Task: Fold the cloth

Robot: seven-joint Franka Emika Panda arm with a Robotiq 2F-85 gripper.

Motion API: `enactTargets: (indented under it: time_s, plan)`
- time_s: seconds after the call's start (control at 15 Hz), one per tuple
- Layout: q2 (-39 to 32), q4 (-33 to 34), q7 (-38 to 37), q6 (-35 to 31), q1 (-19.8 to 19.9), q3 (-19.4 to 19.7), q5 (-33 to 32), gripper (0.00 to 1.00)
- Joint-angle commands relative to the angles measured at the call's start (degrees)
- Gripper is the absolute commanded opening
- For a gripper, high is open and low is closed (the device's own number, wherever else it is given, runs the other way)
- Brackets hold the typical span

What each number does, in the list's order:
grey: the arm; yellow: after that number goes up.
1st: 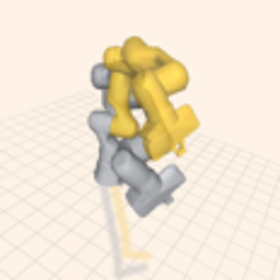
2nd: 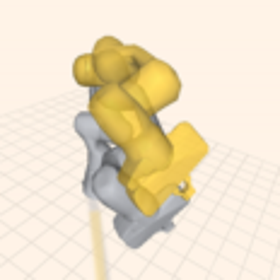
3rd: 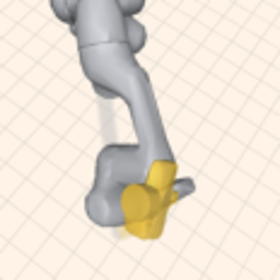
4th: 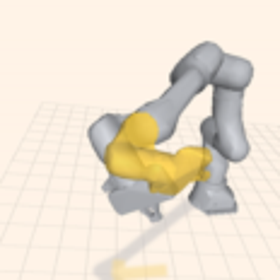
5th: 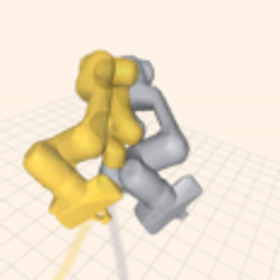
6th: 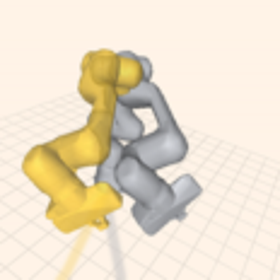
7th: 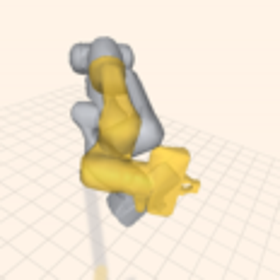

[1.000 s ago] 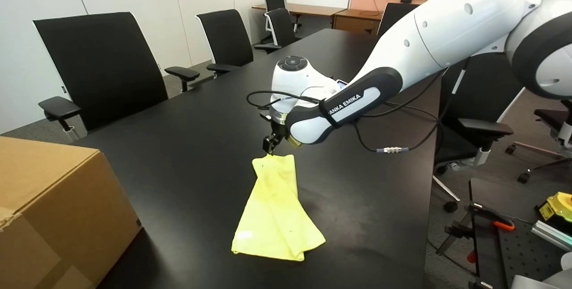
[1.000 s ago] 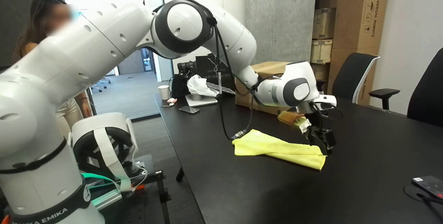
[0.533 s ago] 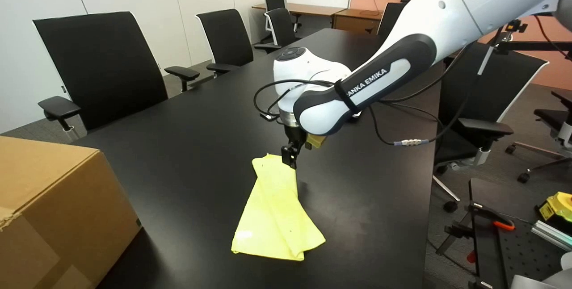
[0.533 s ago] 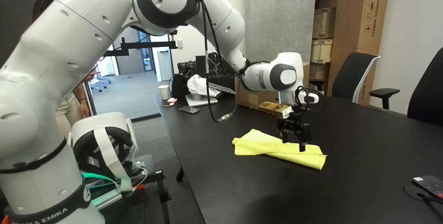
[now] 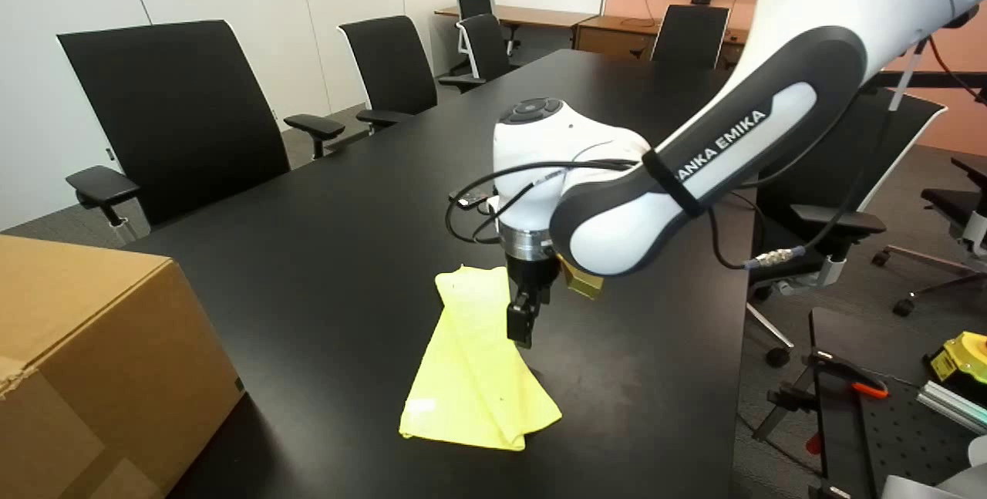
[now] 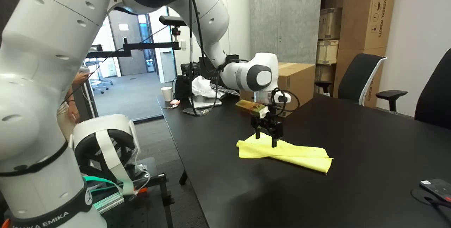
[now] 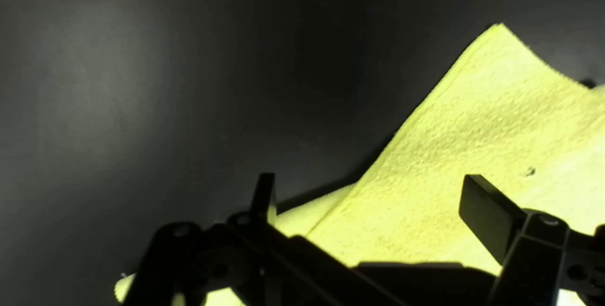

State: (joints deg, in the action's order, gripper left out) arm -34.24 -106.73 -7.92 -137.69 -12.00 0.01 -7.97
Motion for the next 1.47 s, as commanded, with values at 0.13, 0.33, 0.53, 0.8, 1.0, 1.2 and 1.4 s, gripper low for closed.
enactTargets:
  time_s: [0.13,0.33,0.53,0.8,1.0,1.2,1.4]
  plan:
    - [5.8,-15.2,-1.4,-11.0,-2.1,-0.1,-3.7,1.00]
    - [5.1,-19.2,-2.8,-17.3,-3.5,0.4,-5.4,1.00]
    - [3.9,-20.6,-5.2,-21.2,-5.3,1.1,-5.2,1.00]
    - [3.1,-20.0,-7.8,-22.6,-8.1,2.1,-4.8,1.00]
    - [2.3,-18.8,-9.4,-23.2,-9.6,2.6,-4.5,1.00]
    - [1.5,-17.4,-9.3,-23.3,-9.7,2.2,-3.9,1.00]
    - [0.2,-15.8,-7.7,-23.5,-9.1,1.6,-4.0,1.00]
